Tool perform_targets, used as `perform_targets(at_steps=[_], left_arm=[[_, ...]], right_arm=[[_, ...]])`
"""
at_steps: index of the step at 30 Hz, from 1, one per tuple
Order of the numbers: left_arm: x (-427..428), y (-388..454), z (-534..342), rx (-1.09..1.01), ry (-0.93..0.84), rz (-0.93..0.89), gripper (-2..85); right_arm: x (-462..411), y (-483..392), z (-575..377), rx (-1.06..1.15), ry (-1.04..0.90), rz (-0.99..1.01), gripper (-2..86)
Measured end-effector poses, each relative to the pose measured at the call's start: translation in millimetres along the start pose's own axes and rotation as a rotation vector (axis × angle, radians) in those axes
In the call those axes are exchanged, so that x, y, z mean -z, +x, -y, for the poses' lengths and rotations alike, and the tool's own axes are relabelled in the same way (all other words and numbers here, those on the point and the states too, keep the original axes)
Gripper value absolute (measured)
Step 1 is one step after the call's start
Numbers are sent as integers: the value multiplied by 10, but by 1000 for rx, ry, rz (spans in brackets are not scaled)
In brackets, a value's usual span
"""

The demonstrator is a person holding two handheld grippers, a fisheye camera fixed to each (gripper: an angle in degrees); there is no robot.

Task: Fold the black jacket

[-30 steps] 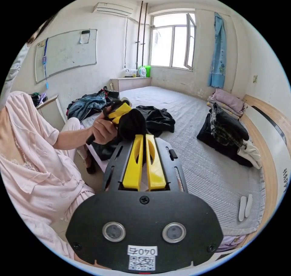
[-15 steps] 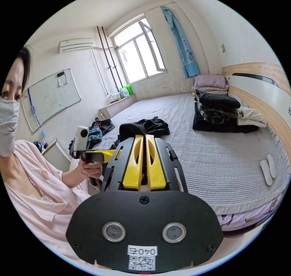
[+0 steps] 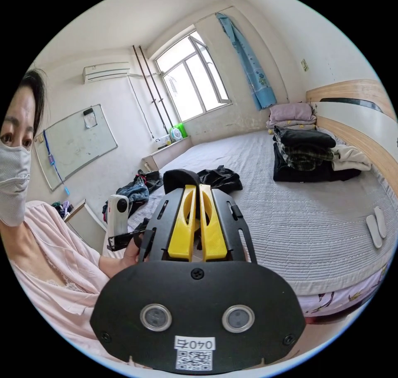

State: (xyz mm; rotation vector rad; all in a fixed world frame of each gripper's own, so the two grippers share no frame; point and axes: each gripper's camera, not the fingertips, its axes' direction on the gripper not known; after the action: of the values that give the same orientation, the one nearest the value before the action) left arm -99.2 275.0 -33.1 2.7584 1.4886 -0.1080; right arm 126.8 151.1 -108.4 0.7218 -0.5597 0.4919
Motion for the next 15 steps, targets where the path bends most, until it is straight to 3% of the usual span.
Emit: perform_targets(at_steps=[1,4,6,8,11,15], left_arm=[[35,6,-23,-15,-2,-29,-1],[311,-135,-176,-44,42,-339,-7],[417,-344,-229,-31,48,-656,-9],[362,-465,-273,-52,3,-754,-10],[293,-426,-413,-93,-151,-535,-13],[731,-154,-716,-231,-230,-502,-12]], right_arm=[[16,68,23,-11,10,-14,-10],[94,346,86,-66,36,-14,-10],[100,547,116,-99,37,87,-10],[-13,803,173,-162,40,293,-9],[-176,1071,311,-155,-9,187,-8],[-221,1651,278,-173,-116,112,1]])
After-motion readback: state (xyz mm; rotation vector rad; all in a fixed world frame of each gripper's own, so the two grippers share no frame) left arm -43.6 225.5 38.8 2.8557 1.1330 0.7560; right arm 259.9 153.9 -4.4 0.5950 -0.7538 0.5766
